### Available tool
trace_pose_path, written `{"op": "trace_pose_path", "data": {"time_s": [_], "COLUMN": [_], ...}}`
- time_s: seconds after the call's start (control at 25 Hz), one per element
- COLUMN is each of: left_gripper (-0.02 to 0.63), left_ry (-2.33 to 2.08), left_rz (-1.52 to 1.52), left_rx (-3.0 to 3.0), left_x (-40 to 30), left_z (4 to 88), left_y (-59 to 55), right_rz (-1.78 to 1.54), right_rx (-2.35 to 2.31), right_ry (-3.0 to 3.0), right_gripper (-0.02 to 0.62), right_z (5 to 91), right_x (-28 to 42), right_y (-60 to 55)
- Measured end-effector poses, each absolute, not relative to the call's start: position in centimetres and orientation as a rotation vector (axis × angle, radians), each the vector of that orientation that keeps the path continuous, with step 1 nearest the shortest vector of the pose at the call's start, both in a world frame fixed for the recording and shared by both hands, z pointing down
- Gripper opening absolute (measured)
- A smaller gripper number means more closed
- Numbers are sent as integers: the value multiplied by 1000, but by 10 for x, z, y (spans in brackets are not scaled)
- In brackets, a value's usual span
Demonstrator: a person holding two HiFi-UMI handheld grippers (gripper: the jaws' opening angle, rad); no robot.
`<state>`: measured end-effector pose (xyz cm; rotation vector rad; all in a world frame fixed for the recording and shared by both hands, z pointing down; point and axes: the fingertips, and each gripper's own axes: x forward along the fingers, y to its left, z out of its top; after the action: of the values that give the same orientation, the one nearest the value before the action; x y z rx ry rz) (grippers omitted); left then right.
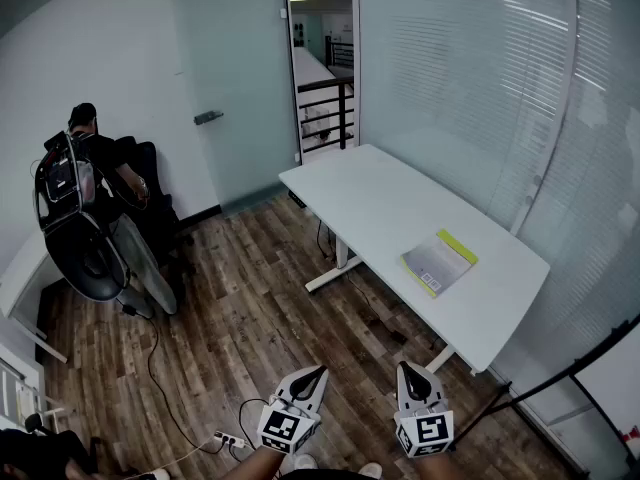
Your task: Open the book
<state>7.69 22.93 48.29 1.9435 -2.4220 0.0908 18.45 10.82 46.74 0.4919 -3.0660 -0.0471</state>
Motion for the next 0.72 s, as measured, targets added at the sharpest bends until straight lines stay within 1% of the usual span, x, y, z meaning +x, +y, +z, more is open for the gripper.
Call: {"op": "trace_pose_path", "data": {"time_s": [0.72], "left_gripper": [12], "left_ry": [-2396], "left_rz": [72], "left_rx": [1938], "left_x": [69], "left_z": [486], "left_y": [260], "right_rz": [-85], "right_rx": [473], "right_ry": [-3046], "right_gripper": [6], "right_z": [463], "right_x": [173], "right_y": [140]}}
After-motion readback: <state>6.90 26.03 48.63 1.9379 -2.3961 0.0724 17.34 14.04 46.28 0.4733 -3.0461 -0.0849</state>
